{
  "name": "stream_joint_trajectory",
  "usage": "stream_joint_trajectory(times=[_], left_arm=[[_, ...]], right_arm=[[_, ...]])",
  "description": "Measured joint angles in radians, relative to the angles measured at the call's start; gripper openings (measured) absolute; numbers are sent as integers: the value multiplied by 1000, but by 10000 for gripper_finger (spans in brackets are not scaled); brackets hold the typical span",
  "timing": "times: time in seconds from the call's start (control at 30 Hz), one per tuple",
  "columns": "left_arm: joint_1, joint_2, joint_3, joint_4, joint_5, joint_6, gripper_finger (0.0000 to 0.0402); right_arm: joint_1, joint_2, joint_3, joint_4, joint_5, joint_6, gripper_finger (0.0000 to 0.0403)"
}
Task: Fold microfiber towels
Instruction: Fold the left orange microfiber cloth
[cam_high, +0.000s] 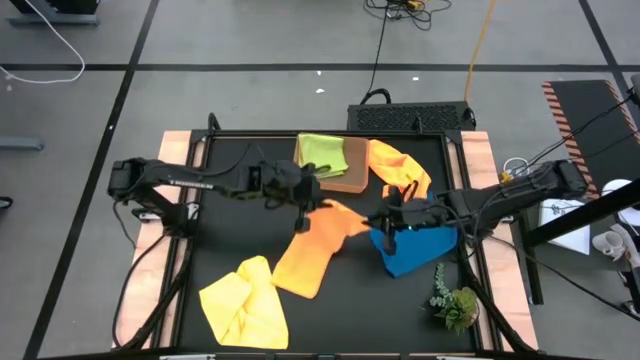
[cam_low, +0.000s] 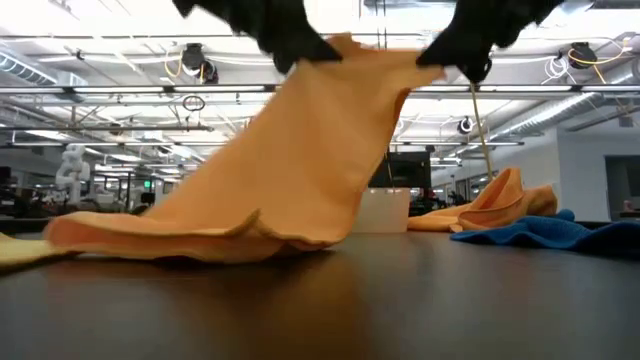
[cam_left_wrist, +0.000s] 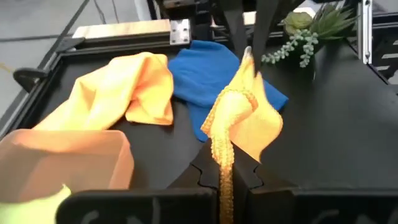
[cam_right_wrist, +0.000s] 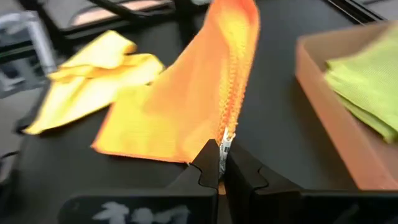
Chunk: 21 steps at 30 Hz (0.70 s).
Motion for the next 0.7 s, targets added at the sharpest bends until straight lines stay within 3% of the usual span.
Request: stream_joint_trajectory(times=[0.13, 0.33, 0.6, 0.7], left_arm=[[72, 1, -54, 143, 70, 98, 7], [127, 2, -65, 165, 69, 141, 6], [133, -55, -74, 15, 70, 190, 3], [128, -94, -122, 42, 69, 214, 3]], right_arm=[[-105, -1, -2, -45, -6, -26, 0], [-218, -1, -2, -18, 1, -112, 0], [-227, 3, -2, 75, 3, -193, 0], [-207, 37, -1, 122, -7, -214, 0]])
